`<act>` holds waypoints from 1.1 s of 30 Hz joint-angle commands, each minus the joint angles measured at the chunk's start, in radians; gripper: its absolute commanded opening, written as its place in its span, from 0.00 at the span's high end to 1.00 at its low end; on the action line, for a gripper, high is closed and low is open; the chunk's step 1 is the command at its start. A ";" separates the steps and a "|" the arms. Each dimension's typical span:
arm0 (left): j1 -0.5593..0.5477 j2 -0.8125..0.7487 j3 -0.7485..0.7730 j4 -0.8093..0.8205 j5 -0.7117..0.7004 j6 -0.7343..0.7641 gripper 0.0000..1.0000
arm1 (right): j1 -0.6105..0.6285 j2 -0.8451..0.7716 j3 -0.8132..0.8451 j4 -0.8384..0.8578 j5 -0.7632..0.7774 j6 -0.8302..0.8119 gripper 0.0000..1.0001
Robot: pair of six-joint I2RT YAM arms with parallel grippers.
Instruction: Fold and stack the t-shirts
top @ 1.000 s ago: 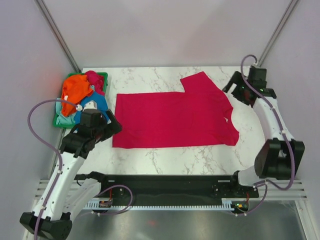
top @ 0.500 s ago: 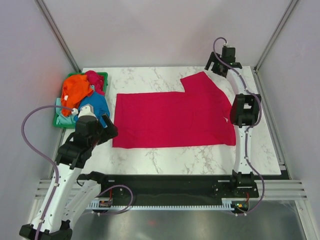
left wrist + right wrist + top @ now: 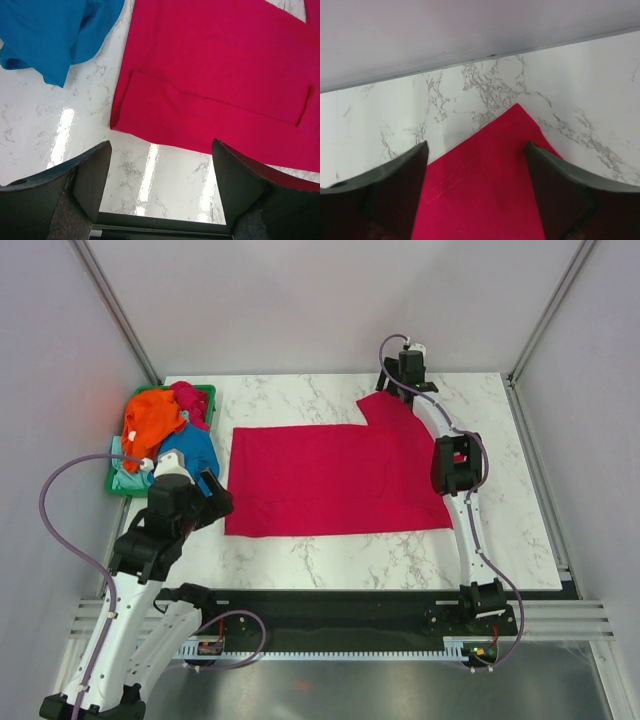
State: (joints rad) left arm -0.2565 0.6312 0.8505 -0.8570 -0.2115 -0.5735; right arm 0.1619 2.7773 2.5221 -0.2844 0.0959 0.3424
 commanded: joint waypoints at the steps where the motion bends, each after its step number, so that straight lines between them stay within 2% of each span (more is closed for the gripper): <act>1: 0.007 -0.005 -0.001 0.036 -0.014 0.041 0.12 | -0.013 0.041 0.021 0.002 0.015 0.018 0.19; 5: 0.007 -0.002 -0.001 0.036 -0.016 0.043 0.12 | -0.016 0.028 0.003 0.007 0.037 0.004 0.39; 6: 0.007 -0.004 -0.001 0.036 -0.016 0.041 0.12 | -0.019 0.027 0.003 0.005 0.041 0.000 0.51; 8: 0.007 -0.005 -0.002 0.036 -0.016 0.041 0.12 | -0.025 0.027 0.000 0.004 0.047 0.000 0.64; 9: 0.007 -0.005 -0.004 0.038 -0.016 0.040 0.12 | -0.028 0.027 0.003 0.004 0.047 -0.002 0.75; 11: 0.007 -0.002 -0.002 0.036 -0.017 0.040 0.12 | -0.041 0.030 0.007 -0.007 0.045 -0.002 0.84; 15: 0.007 -0.004 -0.002 0.039 -0.016 0.040 0.13 | -0.044 0.030 0.024 -0.068 0.087 -0.025 0.94; 16: 0.007 -0.004 -0.002 0.038 -0.016 0.040 0.13 | -0.045 0.024 0.021 -0.076 0.096 -0.039 0.94; 21: 0.008 0.002 -0.001 0.038 -0.012 0.041 0.13 | -0.030 -0.096 -0.109 -0.010 0.136 -0.078 0.52; 22: 0.011 0.004 -0.001 0.038 -0.011 0.043 0.13 | -0.027 -0.120 -0.112 -0.018 0.230 -0.086 0.49; 24: 0.016 0.007 -0.002 0.038 -0.012 0.043 0.14 | -0.030 -0.140 -0.137 -0.036 0.264 -0.086 0.43; 27: 0.016 0.010 -0.002 0.038 -0.011 0.043 0.14 | -0.039 -0.171 -0.200 0.000 0.214 -0.074 0.34; 29: 0.016 0.010 -0.001 0.039 -0.006 0.044 0.14 | -0.038 -0.182 -0.217 0.036 0.191 -0.077 0.24; 33: 0.017 0.018 0.001 0.039 -0.006 0.046 0.15 | -0.038 -0.185 -0.168 0.063 0.147 -0.063 0.21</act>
State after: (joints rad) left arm -0.2455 0.6437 0.8486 -0.8566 -0.2104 -0.5667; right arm 0.1276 2.6610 2.3188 -0.2665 0.2672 0.2737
